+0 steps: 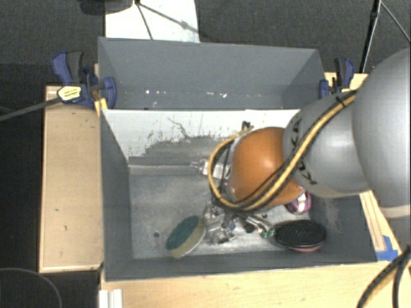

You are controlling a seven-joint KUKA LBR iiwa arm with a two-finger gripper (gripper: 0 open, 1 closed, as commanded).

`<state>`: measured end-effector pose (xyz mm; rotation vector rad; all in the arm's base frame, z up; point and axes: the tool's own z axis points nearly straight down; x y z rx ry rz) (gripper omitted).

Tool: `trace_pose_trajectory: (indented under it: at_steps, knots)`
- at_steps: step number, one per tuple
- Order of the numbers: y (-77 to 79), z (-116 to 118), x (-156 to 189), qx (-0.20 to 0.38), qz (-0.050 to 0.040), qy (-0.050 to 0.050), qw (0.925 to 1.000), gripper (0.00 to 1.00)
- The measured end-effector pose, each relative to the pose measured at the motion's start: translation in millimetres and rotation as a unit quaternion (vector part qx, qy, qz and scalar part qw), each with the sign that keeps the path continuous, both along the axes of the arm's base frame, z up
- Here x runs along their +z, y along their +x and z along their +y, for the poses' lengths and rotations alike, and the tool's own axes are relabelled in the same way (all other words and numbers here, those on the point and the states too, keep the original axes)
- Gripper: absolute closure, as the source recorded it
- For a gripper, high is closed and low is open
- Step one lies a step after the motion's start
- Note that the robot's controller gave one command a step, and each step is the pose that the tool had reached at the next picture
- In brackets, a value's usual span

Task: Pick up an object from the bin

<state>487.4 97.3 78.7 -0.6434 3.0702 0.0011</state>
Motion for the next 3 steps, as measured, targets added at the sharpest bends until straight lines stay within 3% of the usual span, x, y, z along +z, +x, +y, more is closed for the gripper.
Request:
trace_pose_trajectory:
  at_steps: [1, 2, 3]
  knots:
    - [29.0, 22.1, 14.2, -0.004, -0.0012, 0.001, 1.0000, 1.00]
    - [10.6, -14.0, 35.6, -0.039, 0.0029, -0.001, 0.9992, 1.00]
    - [1.6, -42.5, 168.9, -0.060, -0.0027, 0.000, 0.9982, 1.00]
